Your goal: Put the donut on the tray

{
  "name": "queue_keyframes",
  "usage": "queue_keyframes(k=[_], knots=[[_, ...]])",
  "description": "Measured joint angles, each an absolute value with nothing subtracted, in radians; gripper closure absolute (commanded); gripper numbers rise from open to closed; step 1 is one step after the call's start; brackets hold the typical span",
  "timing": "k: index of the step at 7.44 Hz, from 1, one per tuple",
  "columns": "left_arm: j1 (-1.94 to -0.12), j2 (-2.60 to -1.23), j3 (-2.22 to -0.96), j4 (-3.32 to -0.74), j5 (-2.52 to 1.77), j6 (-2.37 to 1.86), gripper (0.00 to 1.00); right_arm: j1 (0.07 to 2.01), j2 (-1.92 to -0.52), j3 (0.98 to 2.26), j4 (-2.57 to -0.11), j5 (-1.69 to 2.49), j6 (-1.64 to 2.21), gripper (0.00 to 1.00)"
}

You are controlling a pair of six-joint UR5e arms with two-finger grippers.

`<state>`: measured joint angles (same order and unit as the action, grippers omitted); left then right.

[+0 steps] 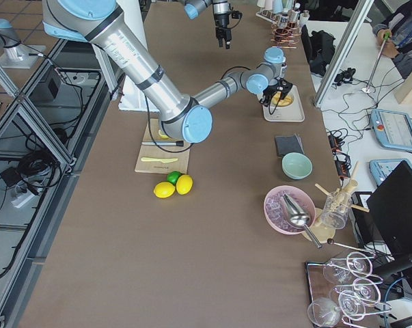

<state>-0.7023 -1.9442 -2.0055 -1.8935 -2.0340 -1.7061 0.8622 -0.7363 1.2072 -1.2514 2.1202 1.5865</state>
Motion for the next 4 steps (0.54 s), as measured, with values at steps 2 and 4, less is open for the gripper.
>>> queue_keyframes(k=[2,4], knots=[[-0.729,-1.892,-2.009,-1.892,-2.036,-1.637,0.04,0.853,-0.641,1.018,-1.134,2.07,1.742,1.0],[-0.744,-1.866,-2.012,-1.891,-2.045,-1.615,0.03,0.826,-0.592,0.91,-1.057,2.016,1.868,1.0]])
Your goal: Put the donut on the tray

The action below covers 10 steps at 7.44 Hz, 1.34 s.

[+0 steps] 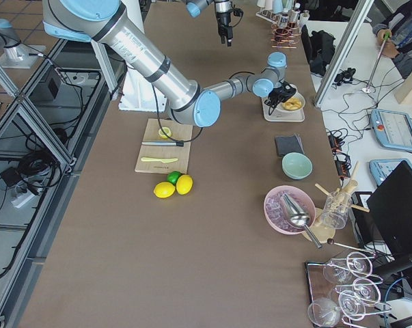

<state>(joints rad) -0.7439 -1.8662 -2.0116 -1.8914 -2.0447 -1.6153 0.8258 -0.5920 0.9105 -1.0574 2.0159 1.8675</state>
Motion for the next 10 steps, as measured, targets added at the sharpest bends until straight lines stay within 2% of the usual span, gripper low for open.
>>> queue_keyframes(k=[1,2,3,6,7,10], knots=[[-0.749,-1.861,-2.013,-1.891,-2.047,-1.613,0.03,0.811,-0.578,0.89,-1.046,1.995,1.908,1.0],[-0.751,-1.858,-2.015,-1.892,-2.047,-1.613,0.03,0.8,-0.571,0.875,-1.027,1.979,1.931,0.72],[-0.752,-1.857,-2.015,-1.893,-2.048,-1.612,0.03,0.792,-0.57,0.86,-0.994,1.971,1.939,0.02],[-0.829,-1.824,-2.015,-1.892,-2.144,-1.541,0.03,0.798,-0.572,0.855,-0.958,1.979,1.876,0.0],[-0.881,-1.787,-2.014,-1.892,-2.199,-1.443,0.03,0.814,-0.591,0.895,-0.981,2.003,1.793,0.0],[-1.012,-1.652,-1.998,-1.868,-2.249,-1.06,0.03,0.887,-0.78,1.185,-1.153,2.089,1.508,0.0]])
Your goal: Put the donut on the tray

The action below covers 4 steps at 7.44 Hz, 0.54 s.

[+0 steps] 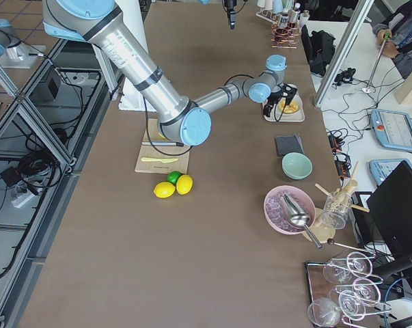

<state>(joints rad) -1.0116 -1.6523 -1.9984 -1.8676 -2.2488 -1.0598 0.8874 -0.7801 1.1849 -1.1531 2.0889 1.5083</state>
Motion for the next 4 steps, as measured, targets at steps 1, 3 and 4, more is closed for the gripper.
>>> queue_keyframes(k=[1,3,4], knots=[[-1.06,-1.631,-1.997,-1.812,-2.259,-0.912,0.03,0.918,-0.865,1.27,-1.174,2.115,1.417,0.0],[-1.19,-1.565,-1.988,-1.709,-2.289,-0.557,0.03,0.977,-1.103,1.474,-1.187,2.144,1.237,0.0],[-1.254,-1.516,-1.978,-1.689,-2.314,-0.389,0.03,1.025,-1.24,1.572,-1.188,2.175,1.129,0.0]])
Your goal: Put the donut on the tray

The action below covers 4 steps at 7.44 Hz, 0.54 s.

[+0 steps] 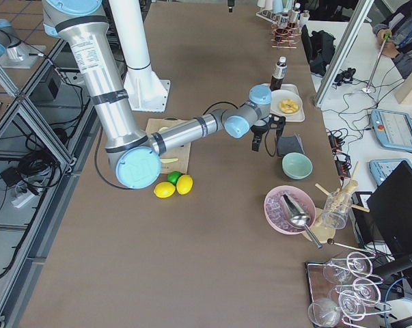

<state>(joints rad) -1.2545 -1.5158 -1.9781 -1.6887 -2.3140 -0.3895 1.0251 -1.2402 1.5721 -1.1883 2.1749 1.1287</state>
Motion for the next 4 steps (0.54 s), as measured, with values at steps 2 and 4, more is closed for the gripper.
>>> queue_keyframes(k=[2,4], knots=[[-1.348,-1.448,-1.94,-1.679,-2.364,-0.16,0.03,1.139,-1.446,1.68,-1.19,2.247,0.893,0.0],[-1.419,-1.398,-1.905,-1.677,-2.397,0.001,0.03,1.295,-1.59,1.714,-1.204,2.332,0.607,0.0]])
